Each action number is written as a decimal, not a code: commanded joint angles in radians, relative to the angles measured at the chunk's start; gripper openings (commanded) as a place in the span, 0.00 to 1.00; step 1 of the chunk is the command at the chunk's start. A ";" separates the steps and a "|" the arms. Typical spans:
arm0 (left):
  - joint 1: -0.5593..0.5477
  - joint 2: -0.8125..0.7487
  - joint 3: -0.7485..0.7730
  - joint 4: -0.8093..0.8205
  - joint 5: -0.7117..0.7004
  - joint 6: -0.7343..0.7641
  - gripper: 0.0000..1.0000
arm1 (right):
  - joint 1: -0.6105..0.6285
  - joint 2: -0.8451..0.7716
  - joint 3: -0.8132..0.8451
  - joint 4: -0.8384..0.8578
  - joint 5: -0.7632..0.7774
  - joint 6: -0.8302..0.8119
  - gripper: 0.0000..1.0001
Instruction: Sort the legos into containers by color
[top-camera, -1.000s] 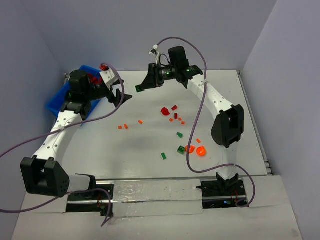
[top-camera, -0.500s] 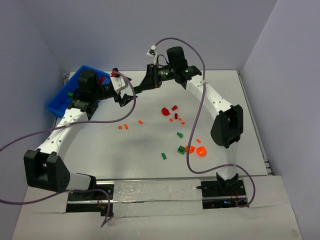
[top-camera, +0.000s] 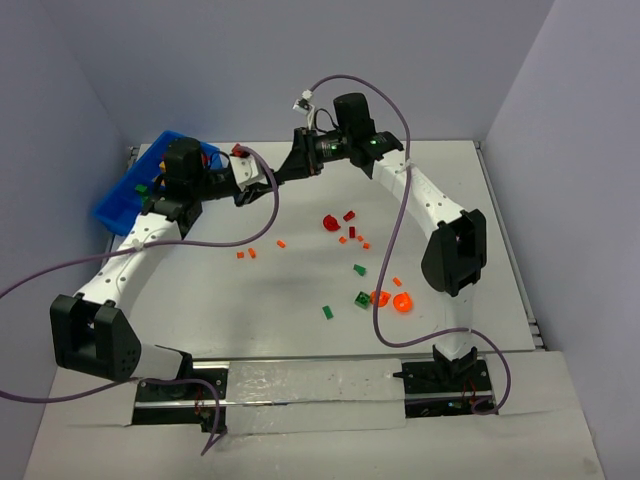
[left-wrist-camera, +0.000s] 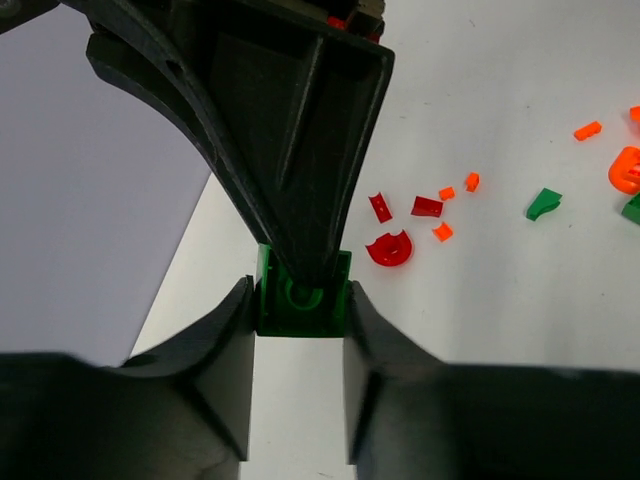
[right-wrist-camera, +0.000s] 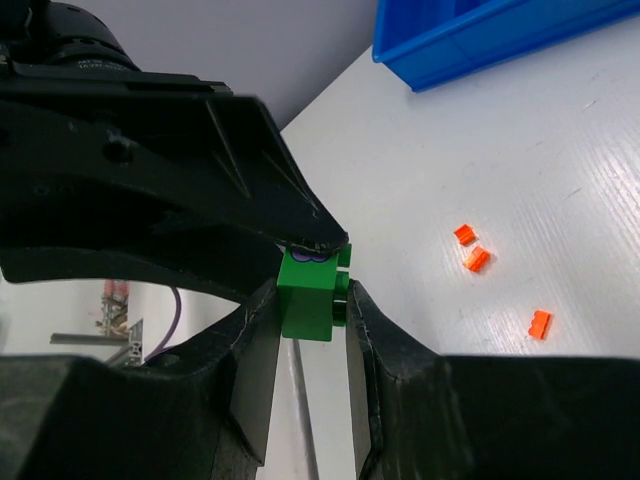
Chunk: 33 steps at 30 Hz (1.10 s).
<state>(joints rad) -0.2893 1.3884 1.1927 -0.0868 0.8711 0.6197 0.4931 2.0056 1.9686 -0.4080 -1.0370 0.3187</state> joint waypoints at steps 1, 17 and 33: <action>-0.008 -0.012 0.041 0.003 -0.012 0.021 0.22 | 0.010 -0.015 -0.005 0.037 -0.047 0.000 0.07; 0.386 0.008 0.110 -0.217 -0.187 -0.335 0.00 | -0.092 -0.066 -0.013 -0.088 0.189 -0.170 1.00; 0.716 0.513 0.427 -0.459 -0.440 -0.487 0.00 | -0.178 -0.131 -0.111 -0.206 0.349 -0.373 1.00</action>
<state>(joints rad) 0.4406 1.8505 1.5084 -0.5276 0.4998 0.1858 0.3248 1.9583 1.8635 -0.5980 -0.7262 0.0067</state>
